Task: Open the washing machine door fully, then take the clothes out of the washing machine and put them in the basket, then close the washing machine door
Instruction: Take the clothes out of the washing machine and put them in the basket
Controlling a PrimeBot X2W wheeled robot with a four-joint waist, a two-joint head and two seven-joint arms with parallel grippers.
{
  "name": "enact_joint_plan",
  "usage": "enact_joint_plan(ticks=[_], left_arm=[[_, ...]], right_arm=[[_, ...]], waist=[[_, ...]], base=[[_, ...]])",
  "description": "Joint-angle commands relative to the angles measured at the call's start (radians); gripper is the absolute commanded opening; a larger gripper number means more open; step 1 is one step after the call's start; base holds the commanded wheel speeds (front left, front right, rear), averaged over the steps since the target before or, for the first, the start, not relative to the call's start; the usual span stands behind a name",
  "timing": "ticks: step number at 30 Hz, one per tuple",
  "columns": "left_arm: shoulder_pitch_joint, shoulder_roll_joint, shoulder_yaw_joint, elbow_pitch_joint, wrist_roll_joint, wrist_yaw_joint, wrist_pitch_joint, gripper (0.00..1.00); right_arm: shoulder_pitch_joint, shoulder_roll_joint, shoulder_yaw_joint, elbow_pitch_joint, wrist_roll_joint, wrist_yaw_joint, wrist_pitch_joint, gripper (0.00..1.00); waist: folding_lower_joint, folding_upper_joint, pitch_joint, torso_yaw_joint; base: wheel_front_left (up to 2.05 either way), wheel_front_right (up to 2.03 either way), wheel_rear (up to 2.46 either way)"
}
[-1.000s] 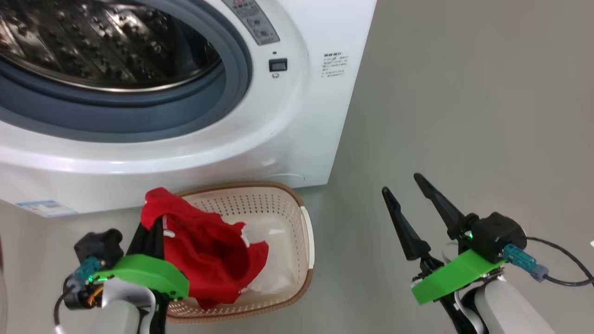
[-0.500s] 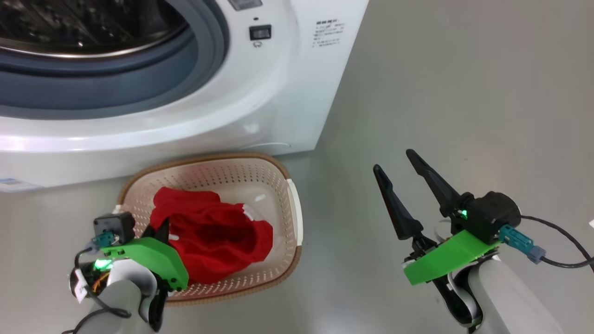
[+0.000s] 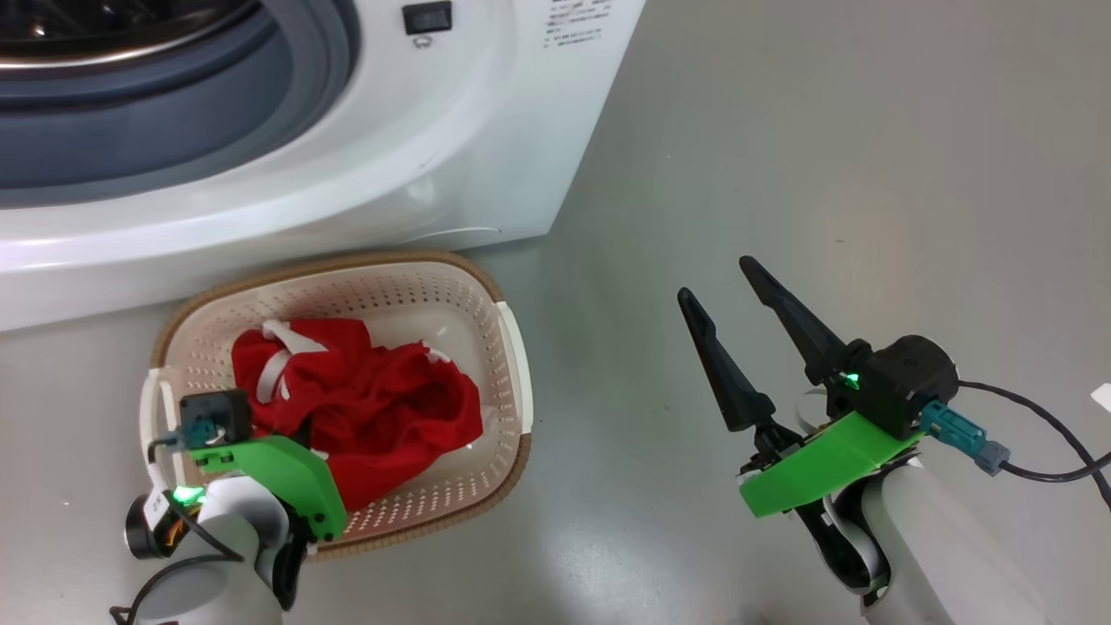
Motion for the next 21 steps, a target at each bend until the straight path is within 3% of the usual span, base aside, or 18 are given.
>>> enact_joint_plan(ticks=[1, 3, 5, 6, 7, 8, 9, 21], left_arm=[[-0.001, 0.033, 0.016, 0.004, -0.002, -0.006, -0.009, 0.0], [-0.002, 0.034, 0.013, 0.01, -0.002, -0.006, -0.01, 0.0], [-0.002, 0.034, 0.008, 0.015, 0.0, -0.006, -0.013, 0.36], [-0.002, 0.034, 0.008, 0.015, 0.0, -0.006, -0.013, 0.36], [-0.002, 0.033, 0.006, 0.016, -0.001, -0.006, -0.016, 0.49], [-0.002, 0.032, 0.003, 0.017, 0.001, -0.006, -0.019, 0.89], [-0.003, 0.032, -0.001, 0.018, 0.004, -0.007, -0.025, 1.0], [0.043, 0.02, 0.017, -0.112, -0.006, -0.008, -0.06, 1.0]], right_arm=[[-0.004, 0.007, 0.02, -0.018, 0.015, 0.003, -0.006, 1.0], [-0.005, 0.01, 0.021, -0.015, 0.015, 0.003, -0.006, 1.0], [-0.006, 0.012, 0.022, -0.011, 0.015, 0.003, -0.006, 1.0], [-0.006, 0.012, 0.022, -0.011, 0.015, 0.003, -0.006, 1.0], [-0.007, 0.013, 0.021, -0.008, 0.015, 0.003, -0.006, 1.0], [-0.007, 0.013, 0.02, -0.005, 0.015, 0.003, -0.006, 1.0], [-0.007, 0.013, 0.02, -0.001, 0.015, 0.003, -0.006, 1.0], [0.006, -0.009, -0.008, 0.026, 0.002, 0.003, -0.006, 1.0]], waist=[[0.0, 0.0, 0.015, -0.011], [0.0, 0.0, 0.016, -0.012], [0.0, 0.0, 0.015, -0.01], [0.0, 0.0, 0.015, -0.01], [0.0, 0.0, 0.013, -0.009], [0.0, 0.0, 0.011, -0.006], [0.0, 0.0, 0.006, -0.003], [0.0, 0.0, -0.107, 0.051]], base=[[0.0, 0.0, 0.0], [0.0, 0.0, 0.0], [0.0, 0.0, 0.0], [0.0, 0.0, 0.0], [0.0, 0.0, 0.0], [0.0, 0.0, 0.0], [0.0, 0.0, 0.0], [0.0, 0.0, 0.0]])
